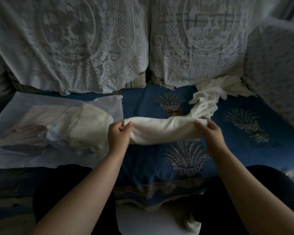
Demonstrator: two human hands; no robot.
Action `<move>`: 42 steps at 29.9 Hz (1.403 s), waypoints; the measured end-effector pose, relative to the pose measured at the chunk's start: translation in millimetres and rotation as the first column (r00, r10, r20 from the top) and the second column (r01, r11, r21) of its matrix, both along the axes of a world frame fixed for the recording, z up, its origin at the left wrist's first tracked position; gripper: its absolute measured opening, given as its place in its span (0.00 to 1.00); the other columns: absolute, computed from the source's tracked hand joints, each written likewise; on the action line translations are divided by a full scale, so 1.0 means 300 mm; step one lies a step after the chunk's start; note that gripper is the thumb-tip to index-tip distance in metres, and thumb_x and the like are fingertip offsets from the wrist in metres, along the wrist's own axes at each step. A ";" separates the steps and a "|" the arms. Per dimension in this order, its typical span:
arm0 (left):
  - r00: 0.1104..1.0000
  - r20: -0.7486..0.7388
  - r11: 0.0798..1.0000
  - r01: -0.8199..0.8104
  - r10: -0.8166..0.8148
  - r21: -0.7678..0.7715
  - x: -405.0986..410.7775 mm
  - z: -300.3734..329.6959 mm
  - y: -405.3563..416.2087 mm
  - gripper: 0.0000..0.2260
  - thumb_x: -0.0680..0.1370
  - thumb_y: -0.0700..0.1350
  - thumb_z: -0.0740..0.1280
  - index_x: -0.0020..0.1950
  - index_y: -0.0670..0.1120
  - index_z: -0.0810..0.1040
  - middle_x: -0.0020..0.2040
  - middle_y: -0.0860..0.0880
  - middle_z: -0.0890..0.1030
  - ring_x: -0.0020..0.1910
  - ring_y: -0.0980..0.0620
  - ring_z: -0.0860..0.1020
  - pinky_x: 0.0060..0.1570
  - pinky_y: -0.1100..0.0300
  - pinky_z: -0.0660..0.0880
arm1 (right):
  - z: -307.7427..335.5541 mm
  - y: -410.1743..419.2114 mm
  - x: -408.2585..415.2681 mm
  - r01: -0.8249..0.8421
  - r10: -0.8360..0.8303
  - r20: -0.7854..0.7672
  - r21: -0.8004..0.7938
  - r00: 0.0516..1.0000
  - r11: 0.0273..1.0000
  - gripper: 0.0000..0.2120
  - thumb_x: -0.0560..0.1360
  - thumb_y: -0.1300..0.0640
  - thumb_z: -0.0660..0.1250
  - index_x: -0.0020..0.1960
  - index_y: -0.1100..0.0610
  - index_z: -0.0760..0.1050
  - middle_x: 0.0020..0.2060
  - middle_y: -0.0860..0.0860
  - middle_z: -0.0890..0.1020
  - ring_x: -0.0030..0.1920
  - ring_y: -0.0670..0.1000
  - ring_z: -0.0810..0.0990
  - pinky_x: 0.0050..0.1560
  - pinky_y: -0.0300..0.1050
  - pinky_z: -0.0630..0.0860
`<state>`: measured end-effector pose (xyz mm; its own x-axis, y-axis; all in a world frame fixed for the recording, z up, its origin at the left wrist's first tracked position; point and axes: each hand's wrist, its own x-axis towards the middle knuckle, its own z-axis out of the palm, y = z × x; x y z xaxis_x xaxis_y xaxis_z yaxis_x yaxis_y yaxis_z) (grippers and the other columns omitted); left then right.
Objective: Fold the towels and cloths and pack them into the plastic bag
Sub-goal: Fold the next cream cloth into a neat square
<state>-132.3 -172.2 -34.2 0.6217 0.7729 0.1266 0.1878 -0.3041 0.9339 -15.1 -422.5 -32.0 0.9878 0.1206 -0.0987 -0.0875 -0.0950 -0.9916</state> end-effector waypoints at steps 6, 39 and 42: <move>0.933 0.360 0.953 0.111 -0.002 -0.282 -0.025 0.221 -0.006 0.04 0.76 0.46 0.67 0.46 0.49 0.81 0.45 0.54 0.81 0.48 0.56 0.78 0.47 0.62 0.74 | 0.191 0.005 0.014 0.009 -0.024 0.073 0.202 0.997 0.979 0.14 0.73 0.50 0.67 0.55 0.56 0.78 0.50 0.52 0.80 0.52 0.53 0.77 0.48 0.48 0.74; 0.990 -0.012 0.906 -0.122 0.138 0.406 -0.097 0.137 0.411 0.08 0.77 0.47 0.64 0.44 0.46 0.82 0.36 0.53 0.79 0.37 0.53 0.77 0.38 0.60 0.72 | -0.100 0.897 -0.205 -0.347 0.402 0.397 -0.206 0.825 0.915 0.16 0.76 0.63 0.61 0.63 0.61 0.74 0.57 0.52 0.71 0.57 0.48 0.73 0.62 0.48 0.73; 0.991 0.102 0.952 -0.114 0.088 0.284 -0.120 0.160 0.428 0.08 0.76 0.47 0.66 0.41 0.45 0.82 0.33 0.53 0.79 0.34 0.55 0.76 0.38 0.59 0.73 | -0.109 0.985 -0.200 -0.427 0.765 0.521 -0.635 0.379 0.644 0.21 0.71 0.54 0.57 0.58 0.60 0.79 0.59 0.58 0.78 0.59 0.58 0.75 0.58 0.55 0.72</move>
